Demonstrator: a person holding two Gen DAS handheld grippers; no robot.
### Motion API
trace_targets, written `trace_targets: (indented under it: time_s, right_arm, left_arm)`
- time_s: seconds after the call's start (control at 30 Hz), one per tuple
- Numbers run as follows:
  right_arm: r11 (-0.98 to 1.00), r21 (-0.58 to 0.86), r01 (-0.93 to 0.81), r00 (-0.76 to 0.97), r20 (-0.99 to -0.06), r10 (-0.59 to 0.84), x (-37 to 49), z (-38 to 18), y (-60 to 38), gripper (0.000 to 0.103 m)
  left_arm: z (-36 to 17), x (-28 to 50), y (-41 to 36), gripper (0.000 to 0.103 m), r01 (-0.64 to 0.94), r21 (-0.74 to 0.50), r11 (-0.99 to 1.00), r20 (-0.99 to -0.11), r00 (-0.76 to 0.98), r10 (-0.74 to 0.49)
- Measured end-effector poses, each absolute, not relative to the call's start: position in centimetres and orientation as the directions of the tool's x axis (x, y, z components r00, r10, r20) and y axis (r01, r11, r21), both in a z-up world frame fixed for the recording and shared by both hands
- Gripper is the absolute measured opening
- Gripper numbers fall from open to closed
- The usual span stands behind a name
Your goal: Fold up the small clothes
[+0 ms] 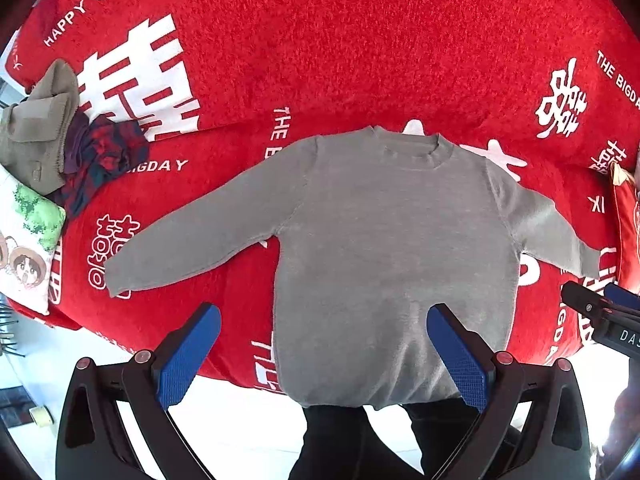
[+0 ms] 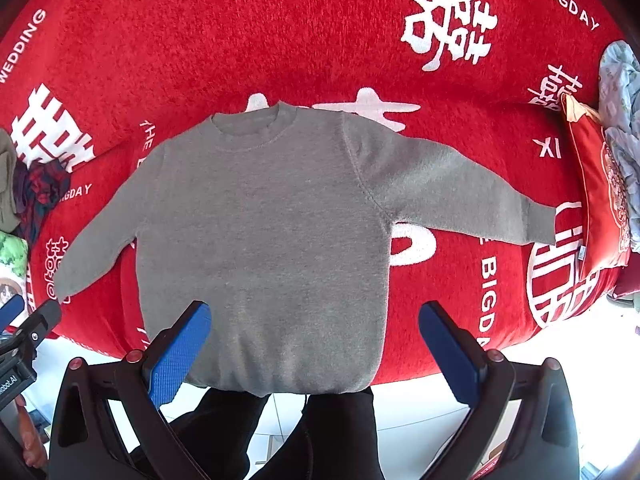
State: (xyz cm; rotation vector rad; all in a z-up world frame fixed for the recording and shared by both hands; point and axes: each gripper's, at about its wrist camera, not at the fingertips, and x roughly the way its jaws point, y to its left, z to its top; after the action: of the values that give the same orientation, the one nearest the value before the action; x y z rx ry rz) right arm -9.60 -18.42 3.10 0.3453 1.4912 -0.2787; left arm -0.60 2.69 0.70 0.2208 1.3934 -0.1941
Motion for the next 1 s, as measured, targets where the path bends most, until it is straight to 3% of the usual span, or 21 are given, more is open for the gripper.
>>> trace_targets:
  time_s: [1.0]
  right_arm:
    - [0.911, 0.061, 0.409, 0.078, -0.996, 0.032, -9.9, 3.2, -18.1, 0.103]
  left_arm:
    - [0.1, -0.6, 4.8, 0.103, 0.204, 0.037, 0.978, -0.990, 0.144, 0.007]
